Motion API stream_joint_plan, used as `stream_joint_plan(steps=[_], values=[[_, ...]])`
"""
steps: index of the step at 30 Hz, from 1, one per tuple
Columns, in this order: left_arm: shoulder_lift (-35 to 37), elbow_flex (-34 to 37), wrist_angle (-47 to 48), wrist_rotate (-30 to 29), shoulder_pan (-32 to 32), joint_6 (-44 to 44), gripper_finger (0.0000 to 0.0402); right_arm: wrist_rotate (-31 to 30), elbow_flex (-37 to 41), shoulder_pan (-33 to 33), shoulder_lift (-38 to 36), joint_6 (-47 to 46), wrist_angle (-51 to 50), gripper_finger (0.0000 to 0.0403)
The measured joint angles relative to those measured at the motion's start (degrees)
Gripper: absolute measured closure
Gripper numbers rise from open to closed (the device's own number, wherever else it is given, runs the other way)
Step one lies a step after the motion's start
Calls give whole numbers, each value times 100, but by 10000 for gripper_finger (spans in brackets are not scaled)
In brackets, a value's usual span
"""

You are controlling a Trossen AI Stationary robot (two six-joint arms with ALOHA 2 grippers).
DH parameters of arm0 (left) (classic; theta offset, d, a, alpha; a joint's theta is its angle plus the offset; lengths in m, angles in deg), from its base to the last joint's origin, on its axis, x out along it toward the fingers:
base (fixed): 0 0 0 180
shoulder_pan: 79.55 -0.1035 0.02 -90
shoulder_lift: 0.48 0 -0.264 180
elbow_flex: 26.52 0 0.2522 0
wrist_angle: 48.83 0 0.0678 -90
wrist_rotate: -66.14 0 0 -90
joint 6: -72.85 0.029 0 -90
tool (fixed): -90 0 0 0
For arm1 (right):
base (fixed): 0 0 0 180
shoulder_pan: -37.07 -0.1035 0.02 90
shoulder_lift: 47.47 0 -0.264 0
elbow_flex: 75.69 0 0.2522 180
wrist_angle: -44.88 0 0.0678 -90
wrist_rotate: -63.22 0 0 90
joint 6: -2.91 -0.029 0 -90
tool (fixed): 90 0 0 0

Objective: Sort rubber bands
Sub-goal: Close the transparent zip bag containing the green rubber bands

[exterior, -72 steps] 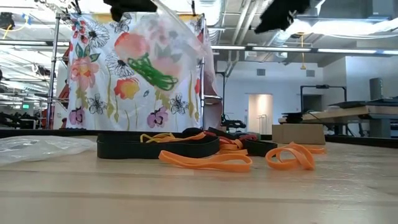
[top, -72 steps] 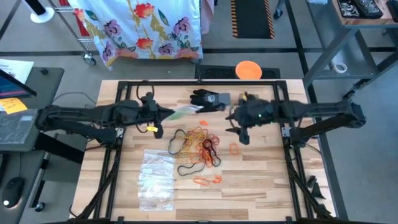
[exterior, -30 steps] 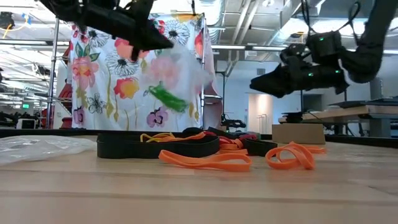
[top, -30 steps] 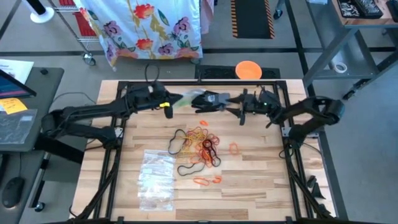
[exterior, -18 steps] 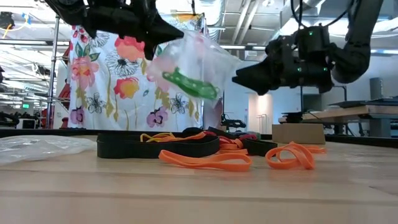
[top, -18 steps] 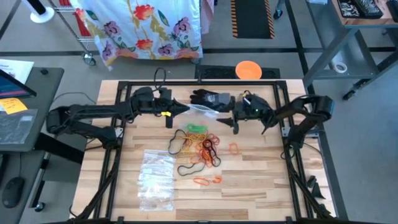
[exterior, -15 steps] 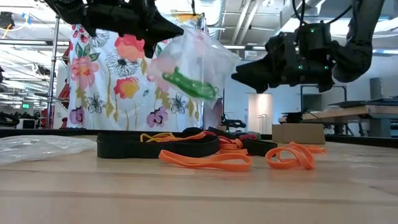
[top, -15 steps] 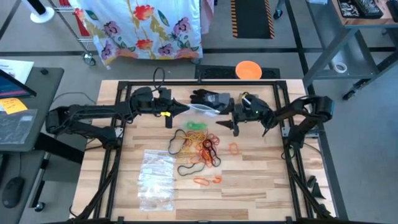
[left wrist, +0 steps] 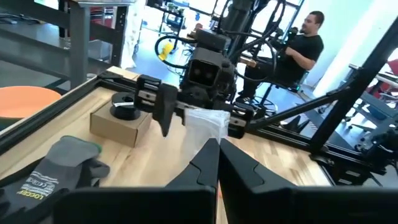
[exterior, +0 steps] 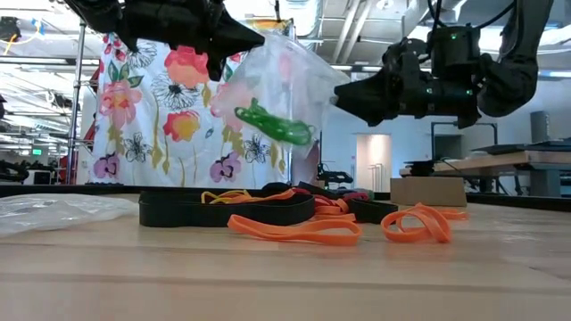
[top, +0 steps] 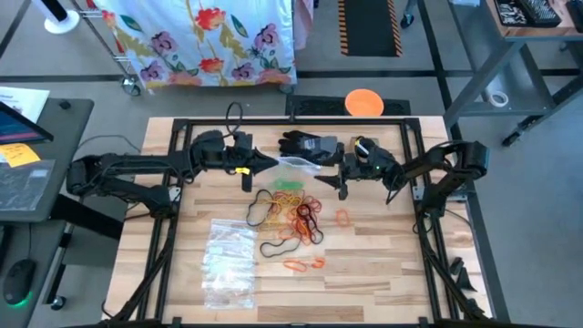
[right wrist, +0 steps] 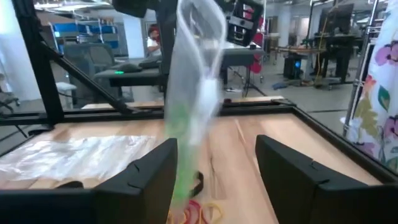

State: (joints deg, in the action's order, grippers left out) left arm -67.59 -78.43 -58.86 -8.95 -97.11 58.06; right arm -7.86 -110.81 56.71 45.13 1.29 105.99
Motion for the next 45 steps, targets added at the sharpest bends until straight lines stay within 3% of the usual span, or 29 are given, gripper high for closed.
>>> stream_joint_plan(steps=[7, 17, 23, 27, 35, 40, 45], values=[[0, 0, 20, -85, 42, 48, 401, 0, 0, 0, 0, 15, 61, 246], [0, 0, 240, -104, 42, 16, 401, 0, -157, -6, -4, 136, -151, 394], [0, 0, 661, -91, 102, 322, 387, -111, -407, -3, -4, 259, -870, 401], [0, 0, 861, -203, 105, 536, 339, -111, -501, 13, -15, 275, -1512, 401], [98, -385, 1663, -1055, -91, 891, 233, -109, -573, -89, -532, 317, -2577, 402], [-392, -757, 309, -220, -161, 897, 210, -109, -857, -103, -618, 350, -3083, 402], [-1596, -1444, 207, 483, -101, 930, 211, -120, -1311, -211, -424, 511, -3764, 402]])
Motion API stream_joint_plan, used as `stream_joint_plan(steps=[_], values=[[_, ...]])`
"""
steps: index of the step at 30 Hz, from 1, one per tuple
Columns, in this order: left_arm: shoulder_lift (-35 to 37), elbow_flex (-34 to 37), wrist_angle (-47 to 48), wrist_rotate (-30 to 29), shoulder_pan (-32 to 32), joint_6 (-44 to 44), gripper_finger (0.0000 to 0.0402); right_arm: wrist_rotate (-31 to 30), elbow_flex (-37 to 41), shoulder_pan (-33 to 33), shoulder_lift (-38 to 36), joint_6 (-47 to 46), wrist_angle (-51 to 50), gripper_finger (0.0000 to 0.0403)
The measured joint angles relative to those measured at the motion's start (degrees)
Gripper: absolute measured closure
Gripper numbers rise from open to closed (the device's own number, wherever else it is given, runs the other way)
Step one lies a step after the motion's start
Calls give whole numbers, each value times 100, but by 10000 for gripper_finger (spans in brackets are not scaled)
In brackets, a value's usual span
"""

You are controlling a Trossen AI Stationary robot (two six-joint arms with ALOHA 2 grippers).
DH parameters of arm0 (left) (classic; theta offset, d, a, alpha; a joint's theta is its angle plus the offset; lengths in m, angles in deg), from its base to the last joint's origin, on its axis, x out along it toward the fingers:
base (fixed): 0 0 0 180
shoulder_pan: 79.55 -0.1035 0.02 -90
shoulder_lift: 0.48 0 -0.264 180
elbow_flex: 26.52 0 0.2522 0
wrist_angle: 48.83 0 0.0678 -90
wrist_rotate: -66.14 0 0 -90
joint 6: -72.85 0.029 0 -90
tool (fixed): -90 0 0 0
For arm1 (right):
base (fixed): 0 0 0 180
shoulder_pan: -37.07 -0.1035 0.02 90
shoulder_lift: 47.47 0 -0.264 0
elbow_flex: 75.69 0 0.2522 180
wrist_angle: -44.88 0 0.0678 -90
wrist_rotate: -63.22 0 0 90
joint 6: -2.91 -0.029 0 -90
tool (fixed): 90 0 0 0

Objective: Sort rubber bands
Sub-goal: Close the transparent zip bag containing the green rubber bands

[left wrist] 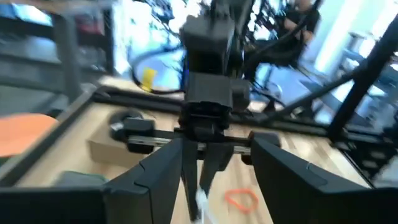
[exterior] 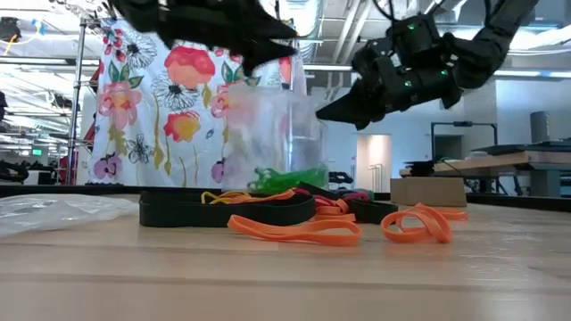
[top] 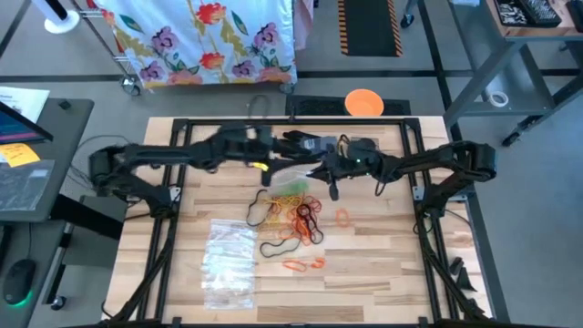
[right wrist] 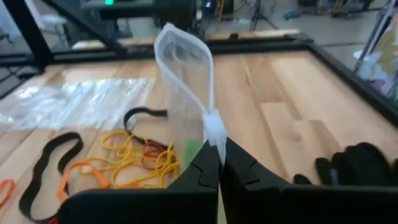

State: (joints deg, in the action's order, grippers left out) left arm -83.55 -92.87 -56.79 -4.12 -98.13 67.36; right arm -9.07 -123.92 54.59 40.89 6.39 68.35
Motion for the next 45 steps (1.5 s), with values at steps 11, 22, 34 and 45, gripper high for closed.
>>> stream_joint_plan(steps=[11, 22, 34, 45], values=[[-1192, -1019, 1223, 322, 131, 337, 213, -461, -167, -151, -41, 169, -460, 403], [-1342, -1036, 1320, -401, 364, 311, 213, -460, -167, -97, -40, 152, -469, 403], [-1530, -1023, 1220, -356, 374, 324, 213, -441, -167, -105, -42, 101, -556, 403], [-1399, -1025, 1526, -738, 380, 512, 213, -445, -167, -104, -42, 93, -549, 403]])
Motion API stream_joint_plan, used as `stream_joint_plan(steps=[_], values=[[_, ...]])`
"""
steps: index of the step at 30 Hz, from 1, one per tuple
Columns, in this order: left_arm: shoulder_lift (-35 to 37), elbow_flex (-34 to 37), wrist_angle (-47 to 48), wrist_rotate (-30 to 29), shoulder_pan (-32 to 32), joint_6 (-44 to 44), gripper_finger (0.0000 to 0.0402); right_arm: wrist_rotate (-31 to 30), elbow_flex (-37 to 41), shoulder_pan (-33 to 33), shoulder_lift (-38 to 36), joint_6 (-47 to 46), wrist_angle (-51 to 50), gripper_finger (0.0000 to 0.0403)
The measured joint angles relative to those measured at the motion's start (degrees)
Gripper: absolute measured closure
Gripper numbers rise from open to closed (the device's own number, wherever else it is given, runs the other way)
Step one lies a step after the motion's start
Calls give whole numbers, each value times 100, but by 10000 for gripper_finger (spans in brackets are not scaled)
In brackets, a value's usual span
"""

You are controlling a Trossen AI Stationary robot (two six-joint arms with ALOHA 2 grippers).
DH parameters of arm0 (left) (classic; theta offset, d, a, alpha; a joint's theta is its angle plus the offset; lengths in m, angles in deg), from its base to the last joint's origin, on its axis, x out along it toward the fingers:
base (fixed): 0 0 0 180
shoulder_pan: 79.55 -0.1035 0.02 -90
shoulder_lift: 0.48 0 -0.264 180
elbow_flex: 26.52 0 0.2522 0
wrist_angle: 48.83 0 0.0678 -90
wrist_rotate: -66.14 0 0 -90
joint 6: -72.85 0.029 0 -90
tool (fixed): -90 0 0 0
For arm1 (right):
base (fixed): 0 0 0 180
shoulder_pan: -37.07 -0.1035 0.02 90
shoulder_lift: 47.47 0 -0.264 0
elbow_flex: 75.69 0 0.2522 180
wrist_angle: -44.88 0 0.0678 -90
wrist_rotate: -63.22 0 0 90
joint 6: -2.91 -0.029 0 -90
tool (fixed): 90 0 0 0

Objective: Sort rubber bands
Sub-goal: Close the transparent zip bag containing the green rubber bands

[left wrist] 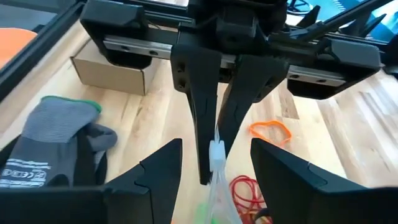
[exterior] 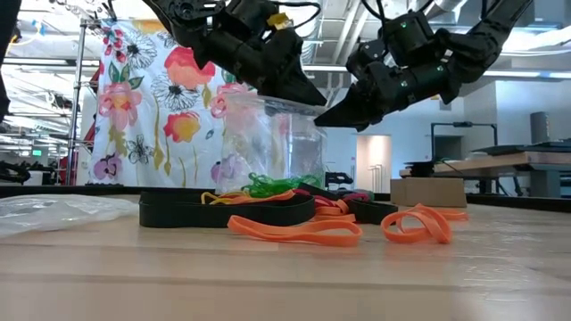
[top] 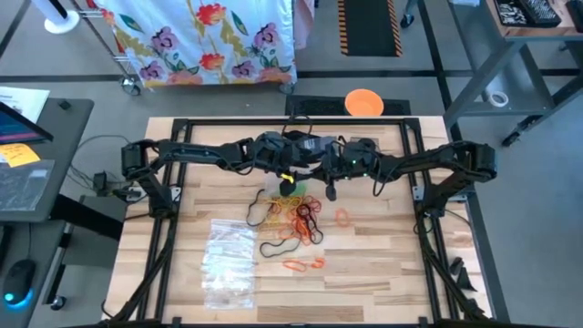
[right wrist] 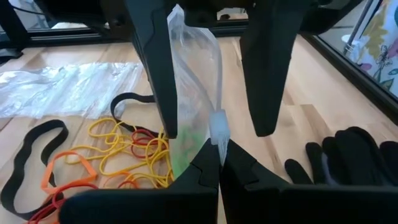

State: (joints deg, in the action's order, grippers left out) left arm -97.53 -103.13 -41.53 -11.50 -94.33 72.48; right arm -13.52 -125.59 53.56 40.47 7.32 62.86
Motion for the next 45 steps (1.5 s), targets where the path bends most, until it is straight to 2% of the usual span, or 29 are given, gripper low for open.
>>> stream_joint_plan(steps=[6, 11, 30, 45], values=[[0, 0, 22, -63, 4, 38, 215, 0, 0, 0, 0, 2, 17, 403], [0, 0, 31, -67, 8, 60, 238, 0, 0, 0, 0, 1, 31, 403], [0, 2, 59, -78, 8, 274, 391, -15, 0, 0, 0, -57, 24, 403], [0, 0, 169, -164, 10, 366, 396, -9, 0, 56, 2, -5, -7, 403]])
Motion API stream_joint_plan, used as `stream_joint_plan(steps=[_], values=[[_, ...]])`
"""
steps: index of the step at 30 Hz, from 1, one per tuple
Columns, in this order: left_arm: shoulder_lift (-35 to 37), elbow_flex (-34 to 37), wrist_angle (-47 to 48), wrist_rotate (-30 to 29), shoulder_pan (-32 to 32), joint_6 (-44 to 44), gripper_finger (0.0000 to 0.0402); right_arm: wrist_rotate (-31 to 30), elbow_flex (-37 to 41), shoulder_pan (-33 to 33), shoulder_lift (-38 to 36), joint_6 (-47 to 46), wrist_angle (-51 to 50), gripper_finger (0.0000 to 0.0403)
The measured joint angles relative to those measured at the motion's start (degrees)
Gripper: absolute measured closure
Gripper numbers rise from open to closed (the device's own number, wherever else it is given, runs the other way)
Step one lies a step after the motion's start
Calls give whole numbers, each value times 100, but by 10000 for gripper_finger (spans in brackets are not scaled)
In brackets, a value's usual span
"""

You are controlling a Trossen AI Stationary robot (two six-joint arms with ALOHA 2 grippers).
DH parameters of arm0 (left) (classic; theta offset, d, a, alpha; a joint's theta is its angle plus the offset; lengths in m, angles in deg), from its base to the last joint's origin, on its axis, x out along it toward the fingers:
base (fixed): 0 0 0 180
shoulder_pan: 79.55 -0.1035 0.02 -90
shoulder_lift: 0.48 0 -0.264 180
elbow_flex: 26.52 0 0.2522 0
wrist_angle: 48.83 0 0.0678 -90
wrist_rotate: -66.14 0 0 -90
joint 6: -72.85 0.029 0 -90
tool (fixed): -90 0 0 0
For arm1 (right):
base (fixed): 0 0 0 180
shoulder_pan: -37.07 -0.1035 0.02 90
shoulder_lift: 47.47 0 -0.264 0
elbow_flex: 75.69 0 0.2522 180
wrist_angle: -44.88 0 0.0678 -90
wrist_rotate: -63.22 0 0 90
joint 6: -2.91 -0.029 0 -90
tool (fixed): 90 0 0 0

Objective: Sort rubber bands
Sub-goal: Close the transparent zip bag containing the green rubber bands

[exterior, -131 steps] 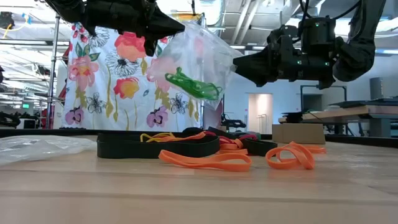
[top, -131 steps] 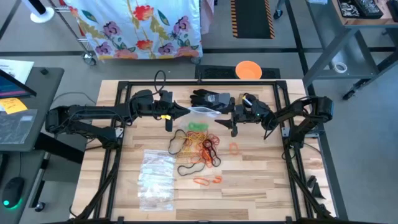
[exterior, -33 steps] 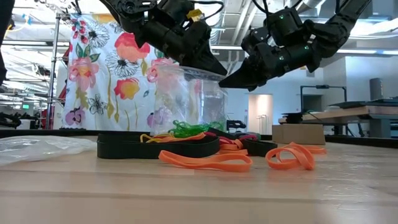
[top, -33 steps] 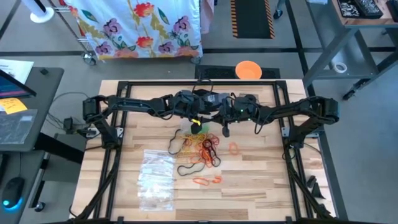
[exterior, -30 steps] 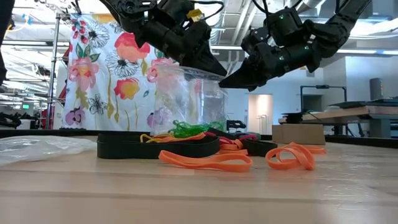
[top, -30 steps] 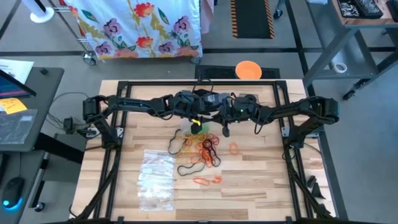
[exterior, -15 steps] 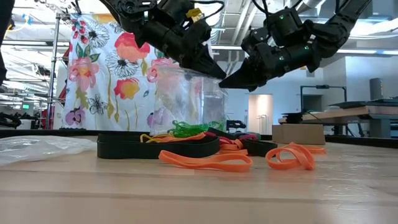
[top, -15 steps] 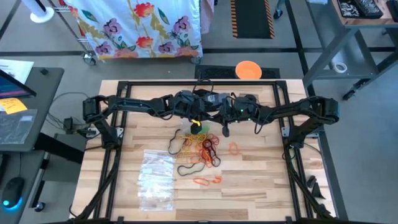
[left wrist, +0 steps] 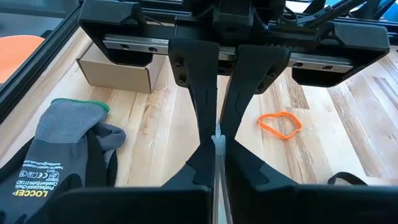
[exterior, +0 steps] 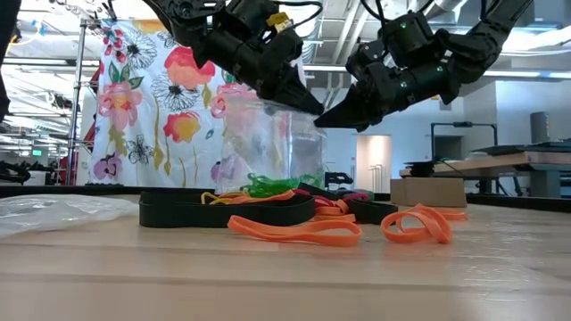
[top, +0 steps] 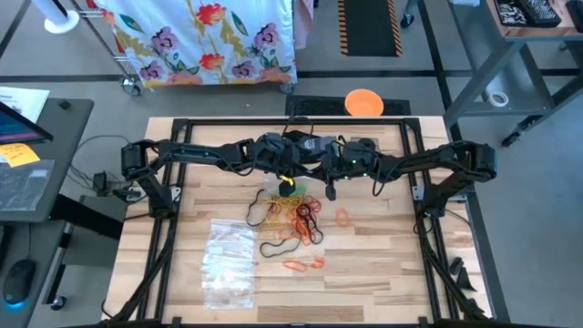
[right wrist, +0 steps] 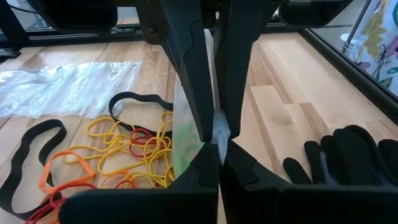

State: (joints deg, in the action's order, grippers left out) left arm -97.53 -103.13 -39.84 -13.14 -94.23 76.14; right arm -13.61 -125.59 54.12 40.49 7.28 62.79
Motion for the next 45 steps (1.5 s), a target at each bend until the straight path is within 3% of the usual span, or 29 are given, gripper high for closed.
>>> stream_joint_plan(steps=[16, 26, 32, 35, 41, 45], values=[[0, 0, 55, -96, -2, 81, 397, 17, 0, 68, 0, 122, -28, 395], [0, 9, 41, -158, -4, 74, 397, -9, 2, 9, -90, 594, -150, 291], [145, 11, 101, -187, -4, 87, 397, 15, 43, 212, -731, 668, -733, 270], [195, 9, -55, -171, -4, 140, 397, 80, 394, 331, -1003, 664, -209, 273], [221, 364, -928, -17, -27, -11, 397, 762, 1413, 662, -1052, -97, 2271, 278], [221, 385, -1260, 79, -61, -72, 397, 1078, 1440, 546, -985, -290, 2482, 278]])
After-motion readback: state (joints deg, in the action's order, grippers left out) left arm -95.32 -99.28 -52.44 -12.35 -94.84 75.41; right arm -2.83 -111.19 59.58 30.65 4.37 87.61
